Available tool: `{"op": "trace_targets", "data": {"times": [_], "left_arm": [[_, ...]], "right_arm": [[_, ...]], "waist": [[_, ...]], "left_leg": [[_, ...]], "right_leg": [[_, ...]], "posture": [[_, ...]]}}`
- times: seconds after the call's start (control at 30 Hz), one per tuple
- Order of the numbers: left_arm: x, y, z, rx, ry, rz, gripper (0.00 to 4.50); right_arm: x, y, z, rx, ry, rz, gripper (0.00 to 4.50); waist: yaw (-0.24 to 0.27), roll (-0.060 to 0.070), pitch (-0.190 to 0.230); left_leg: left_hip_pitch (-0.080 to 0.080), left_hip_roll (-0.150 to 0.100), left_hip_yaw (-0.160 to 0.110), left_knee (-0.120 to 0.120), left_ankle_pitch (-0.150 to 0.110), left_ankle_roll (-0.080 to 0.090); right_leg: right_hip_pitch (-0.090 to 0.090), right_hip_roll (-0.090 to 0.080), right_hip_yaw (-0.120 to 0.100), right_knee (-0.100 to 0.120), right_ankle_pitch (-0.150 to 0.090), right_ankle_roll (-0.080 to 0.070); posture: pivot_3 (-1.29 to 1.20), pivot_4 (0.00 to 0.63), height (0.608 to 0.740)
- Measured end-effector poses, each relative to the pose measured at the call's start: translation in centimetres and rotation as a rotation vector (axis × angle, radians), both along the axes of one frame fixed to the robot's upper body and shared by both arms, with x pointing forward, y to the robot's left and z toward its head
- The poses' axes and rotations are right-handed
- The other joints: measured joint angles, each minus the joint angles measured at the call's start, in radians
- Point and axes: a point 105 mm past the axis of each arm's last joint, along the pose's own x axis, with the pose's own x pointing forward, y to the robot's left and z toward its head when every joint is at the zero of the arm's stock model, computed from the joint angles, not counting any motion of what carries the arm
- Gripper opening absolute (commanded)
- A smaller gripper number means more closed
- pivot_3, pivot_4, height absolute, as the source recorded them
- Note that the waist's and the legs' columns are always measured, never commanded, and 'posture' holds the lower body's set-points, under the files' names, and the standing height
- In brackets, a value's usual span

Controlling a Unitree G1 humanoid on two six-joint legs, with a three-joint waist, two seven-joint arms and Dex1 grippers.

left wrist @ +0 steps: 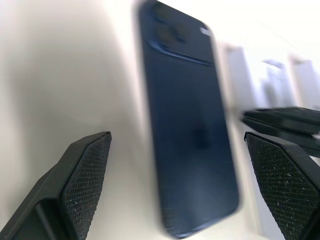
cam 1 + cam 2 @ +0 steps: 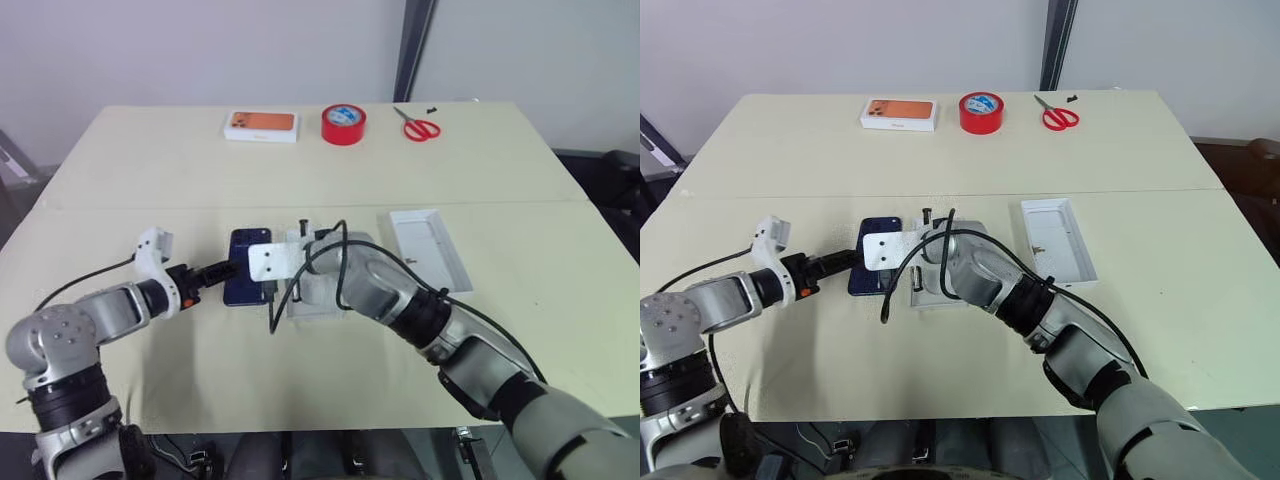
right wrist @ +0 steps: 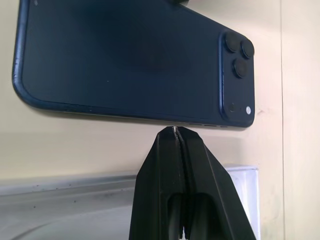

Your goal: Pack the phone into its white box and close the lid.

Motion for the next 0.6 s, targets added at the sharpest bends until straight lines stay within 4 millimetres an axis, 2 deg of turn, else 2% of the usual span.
{"op": "trace_targets", "data": {"times": [0.1,0.6], "left_arm": [[-0.2,0.7,0.0,0.022,-0.004,0.009,4.50],[0.1,-0.1,0.0,0.039,-0.022,-0.028,4.50]], "right_arm": [[0.2,0.1,-0.1,-0.040,-0.030,0.022,0.04],[0.3,1.0,-1.1,-0.151,-0.104,0.100,0.04]], "waist": [[0.001,0.000,0.000],[-0.002,0.000,0.000]], "left_leg": [[0.000,0.000,0.000,0.000,0.000,0.000],[0.000,0.000,0.000,0.000,0.000,0.000]], "right_leg": [[0.000,0.000,0.000,-0.001,0.000,0.000],[0.000,0.000,0.000,-0.001,0.000,0.000]], "posture": [[0.00,0.150,0.729],[0.00,0.150,0.729]]}}
